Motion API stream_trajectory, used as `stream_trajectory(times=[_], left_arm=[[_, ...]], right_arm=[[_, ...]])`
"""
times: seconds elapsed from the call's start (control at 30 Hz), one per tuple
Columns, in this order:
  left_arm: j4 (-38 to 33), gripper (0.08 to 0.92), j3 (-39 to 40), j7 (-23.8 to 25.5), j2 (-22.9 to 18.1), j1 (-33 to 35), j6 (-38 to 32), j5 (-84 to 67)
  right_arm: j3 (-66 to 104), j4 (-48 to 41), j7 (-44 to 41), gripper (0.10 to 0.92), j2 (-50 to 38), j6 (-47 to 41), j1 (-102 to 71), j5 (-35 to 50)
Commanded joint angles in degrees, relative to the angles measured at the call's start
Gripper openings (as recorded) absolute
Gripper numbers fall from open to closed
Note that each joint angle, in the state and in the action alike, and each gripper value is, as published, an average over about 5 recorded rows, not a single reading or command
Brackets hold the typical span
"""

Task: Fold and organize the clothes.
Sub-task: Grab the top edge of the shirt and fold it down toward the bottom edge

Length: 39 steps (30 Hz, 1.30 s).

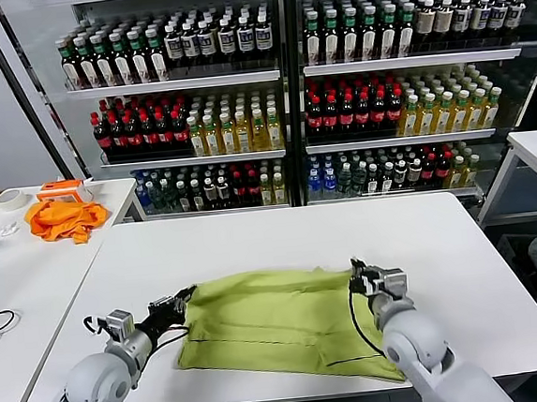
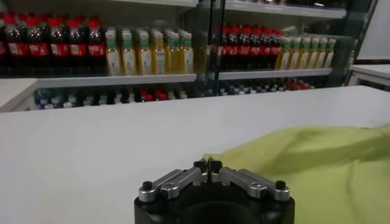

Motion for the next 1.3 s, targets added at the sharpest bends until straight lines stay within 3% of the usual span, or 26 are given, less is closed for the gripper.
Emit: stream_trajectory(times=[0.03,1.3], left_arm=[[-3.17,0.084,-2.56,0.41,0.78,5.23,-0.57,-0.35],[-1.75,0.084,-1.24,0.7,-0.3,5.49,-0.22,2.91]], right_arm=[[1.12,5.49,0.18,0.107,-2.33,-0.47,-6.68,-0.99],[1.98,9.0,0.45,0.107,-2.87,-0.35,-14.09,-4.06]])
